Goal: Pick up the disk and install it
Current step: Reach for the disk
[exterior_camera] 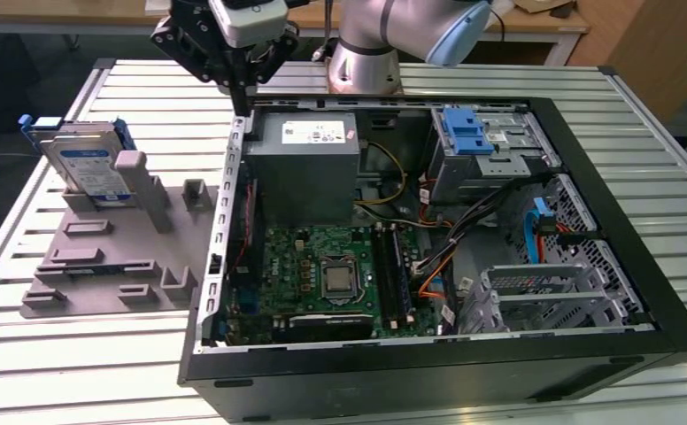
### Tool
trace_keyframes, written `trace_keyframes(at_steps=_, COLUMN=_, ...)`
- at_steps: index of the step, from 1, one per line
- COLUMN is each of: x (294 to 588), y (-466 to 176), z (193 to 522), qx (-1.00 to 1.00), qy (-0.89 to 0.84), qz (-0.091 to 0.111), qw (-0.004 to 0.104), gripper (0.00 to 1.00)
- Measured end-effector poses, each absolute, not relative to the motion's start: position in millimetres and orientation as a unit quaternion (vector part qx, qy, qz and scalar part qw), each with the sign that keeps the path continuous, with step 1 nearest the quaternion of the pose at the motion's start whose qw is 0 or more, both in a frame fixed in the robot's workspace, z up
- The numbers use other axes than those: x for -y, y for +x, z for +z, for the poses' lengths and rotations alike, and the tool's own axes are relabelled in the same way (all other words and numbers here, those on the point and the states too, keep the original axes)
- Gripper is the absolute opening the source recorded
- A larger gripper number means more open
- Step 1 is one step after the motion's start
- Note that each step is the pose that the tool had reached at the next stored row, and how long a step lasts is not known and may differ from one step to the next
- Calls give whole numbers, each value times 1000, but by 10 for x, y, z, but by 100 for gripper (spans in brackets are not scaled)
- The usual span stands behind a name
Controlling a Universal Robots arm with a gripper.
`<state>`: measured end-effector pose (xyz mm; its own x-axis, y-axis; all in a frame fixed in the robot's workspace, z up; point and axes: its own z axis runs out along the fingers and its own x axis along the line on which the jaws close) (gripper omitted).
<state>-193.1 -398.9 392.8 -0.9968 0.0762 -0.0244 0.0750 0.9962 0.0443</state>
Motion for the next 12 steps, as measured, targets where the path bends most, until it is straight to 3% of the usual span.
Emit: trace_keyframes(at_steps=12, x=3890, y=-2151, z=3926, qx=-999, qy=38, qz=22, qw=13, gripper=11)
